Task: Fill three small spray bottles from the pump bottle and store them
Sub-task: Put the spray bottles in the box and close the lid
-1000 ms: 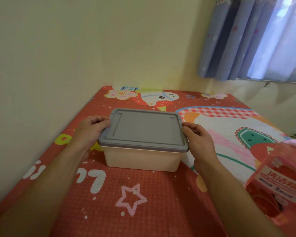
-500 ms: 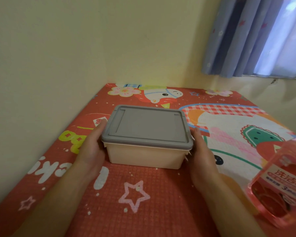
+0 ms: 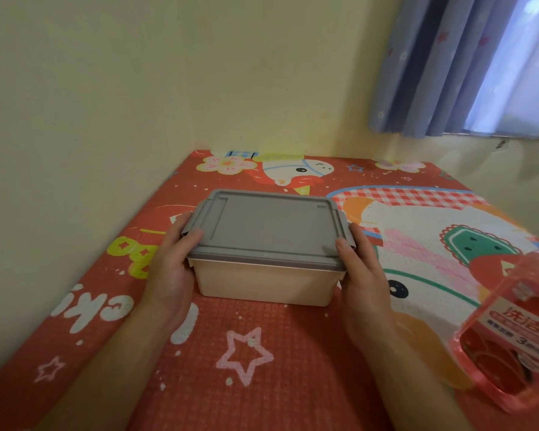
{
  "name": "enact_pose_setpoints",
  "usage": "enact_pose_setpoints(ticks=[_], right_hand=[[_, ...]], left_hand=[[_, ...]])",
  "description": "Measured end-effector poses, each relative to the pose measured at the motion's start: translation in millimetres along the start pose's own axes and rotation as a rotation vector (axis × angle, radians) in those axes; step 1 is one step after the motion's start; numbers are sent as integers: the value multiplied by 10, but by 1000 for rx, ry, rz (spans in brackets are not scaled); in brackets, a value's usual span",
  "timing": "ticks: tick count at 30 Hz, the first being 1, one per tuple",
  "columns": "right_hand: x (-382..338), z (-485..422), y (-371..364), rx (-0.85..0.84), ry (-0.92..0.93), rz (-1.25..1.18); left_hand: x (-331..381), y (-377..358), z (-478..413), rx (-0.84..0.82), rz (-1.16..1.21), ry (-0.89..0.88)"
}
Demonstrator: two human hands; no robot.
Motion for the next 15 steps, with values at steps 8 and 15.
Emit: enact_pose_setpoints(ticks=[8,15], right_hand=[[-48,74,-49,-39,58,102],[-107,98,-74,-37,54,191]], left_hand=[[-39,11,-8,13,-66,-5],[-64,22,-26,26,-94,-4]])
Point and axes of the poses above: each hand's wrist, its own z-axis away from the middle knuckle, its own y-axis out of the back of the hand, x = y × z, the point moved 6 cm from there along -z, towards the middle knuckle, and after that the axes turned 8 degrees about y, right-handed, at the moved point
